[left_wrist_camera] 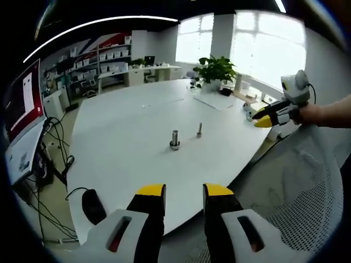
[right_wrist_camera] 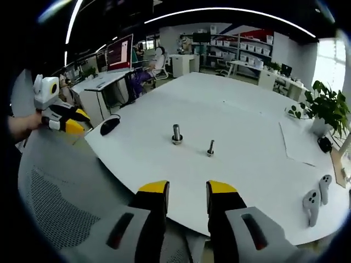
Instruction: Place the washer onto the threaded stud by aligning its center hole with the stud, sliding it down to the base, and recovering from edge contact or off-axis alignment until the washer reaches the visible bottom stop.
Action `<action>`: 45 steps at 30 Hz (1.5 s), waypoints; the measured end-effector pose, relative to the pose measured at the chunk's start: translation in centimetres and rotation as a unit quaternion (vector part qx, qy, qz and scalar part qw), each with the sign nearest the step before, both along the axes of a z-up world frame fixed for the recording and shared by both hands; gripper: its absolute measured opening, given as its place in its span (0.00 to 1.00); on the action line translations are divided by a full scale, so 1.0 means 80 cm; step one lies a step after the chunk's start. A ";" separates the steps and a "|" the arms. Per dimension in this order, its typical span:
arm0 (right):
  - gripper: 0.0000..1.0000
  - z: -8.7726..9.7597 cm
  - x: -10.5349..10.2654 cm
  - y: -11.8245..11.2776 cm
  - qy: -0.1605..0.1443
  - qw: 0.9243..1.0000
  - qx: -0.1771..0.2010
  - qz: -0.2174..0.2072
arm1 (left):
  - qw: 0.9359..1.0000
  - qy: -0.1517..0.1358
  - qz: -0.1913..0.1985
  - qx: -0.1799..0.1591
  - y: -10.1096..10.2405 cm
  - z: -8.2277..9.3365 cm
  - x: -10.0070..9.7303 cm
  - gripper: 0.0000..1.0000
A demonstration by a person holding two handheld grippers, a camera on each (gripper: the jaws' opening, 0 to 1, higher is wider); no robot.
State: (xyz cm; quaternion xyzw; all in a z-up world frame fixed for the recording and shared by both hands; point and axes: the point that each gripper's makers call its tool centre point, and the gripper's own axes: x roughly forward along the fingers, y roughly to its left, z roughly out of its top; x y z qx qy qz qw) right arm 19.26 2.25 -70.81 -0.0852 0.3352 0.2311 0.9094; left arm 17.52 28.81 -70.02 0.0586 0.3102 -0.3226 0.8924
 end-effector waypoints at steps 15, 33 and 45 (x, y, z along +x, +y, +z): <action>0.30 -0.006 -0.004 -0.010 0.016 1.000 0.014 -0.021 | 1.000 0.010 0.015 0.014 0.004 -0.007 0.002 0.26; 0.29 -0.006 -0.007 -0.009 0.014 1.000 0.017 -0.022 | 0.999 -0.004 0.051 0.018 0.017 -0.001 0.006 0.24; 0.29 -0.012 -0.010 -0.017 0.028 0.999 0.017 -0.043 | 0.998 0.006 0.046 0.034 0.019 -0.009 0.001 0.24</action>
